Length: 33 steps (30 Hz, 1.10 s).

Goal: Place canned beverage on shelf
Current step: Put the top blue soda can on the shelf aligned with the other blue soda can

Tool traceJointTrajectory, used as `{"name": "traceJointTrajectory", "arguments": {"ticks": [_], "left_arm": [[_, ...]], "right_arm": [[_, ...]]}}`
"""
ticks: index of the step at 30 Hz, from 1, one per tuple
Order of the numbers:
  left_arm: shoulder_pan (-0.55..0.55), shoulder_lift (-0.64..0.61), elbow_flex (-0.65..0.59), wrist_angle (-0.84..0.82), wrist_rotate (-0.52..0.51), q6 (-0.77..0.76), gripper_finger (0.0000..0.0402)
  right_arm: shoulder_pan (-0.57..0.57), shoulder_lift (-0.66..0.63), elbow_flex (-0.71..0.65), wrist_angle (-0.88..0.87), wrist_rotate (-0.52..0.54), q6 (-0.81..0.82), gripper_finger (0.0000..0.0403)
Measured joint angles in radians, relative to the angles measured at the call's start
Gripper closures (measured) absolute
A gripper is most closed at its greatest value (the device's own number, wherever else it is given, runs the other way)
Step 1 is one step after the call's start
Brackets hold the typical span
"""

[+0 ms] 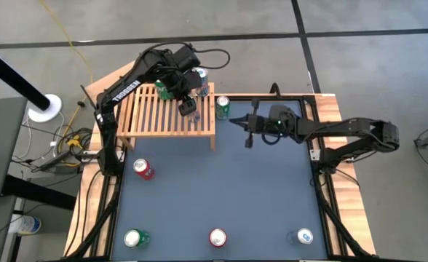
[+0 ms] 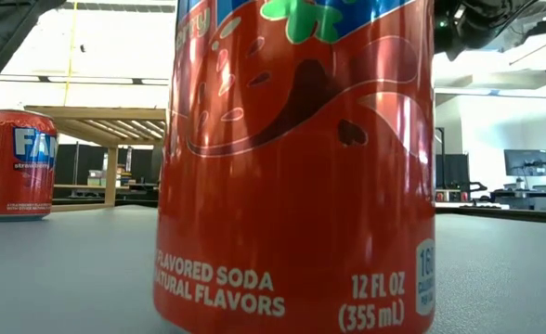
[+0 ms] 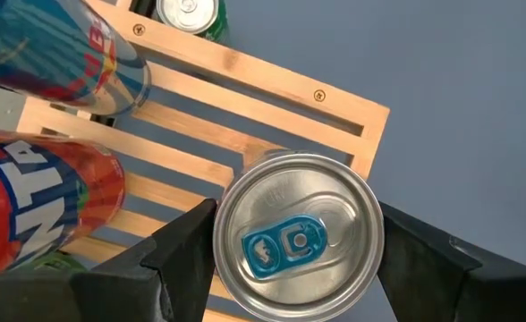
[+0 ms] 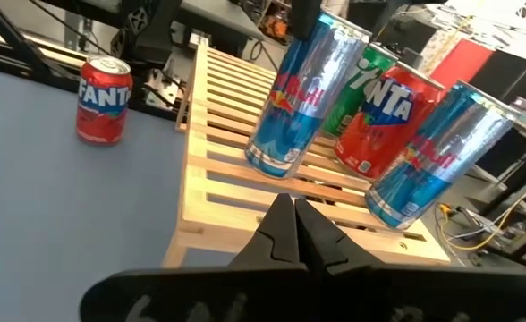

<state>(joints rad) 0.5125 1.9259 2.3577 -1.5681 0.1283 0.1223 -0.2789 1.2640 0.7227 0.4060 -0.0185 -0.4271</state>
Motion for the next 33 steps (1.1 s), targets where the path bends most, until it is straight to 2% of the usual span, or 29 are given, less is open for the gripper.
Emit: {"name": "traceJointTrajectory", "arguments": {"ticks": [9, 14, 33], "left_arm": [[-0.001, 0.001, 0.000, -0.001, -0.024, 0.024, 0.0145], [-0.001, 0.003, -0.002, -0.008, -0.062, 0.027, 0.0139], [-0.001, -0.008, -0.002, -0.004, -0.083, 0.021, 0.0113]], "right_arm": [[-0.040, 0.000, 0.000, -0.001, -0.064, -0.001, 0.0403], [-0.045, 0.000, 0.000, -0.002, -0.064, -0.022, 0.0403], [-0.044, 0.000, 0.000, -0.009, -0.065, -0.045, 0.0403]]}}
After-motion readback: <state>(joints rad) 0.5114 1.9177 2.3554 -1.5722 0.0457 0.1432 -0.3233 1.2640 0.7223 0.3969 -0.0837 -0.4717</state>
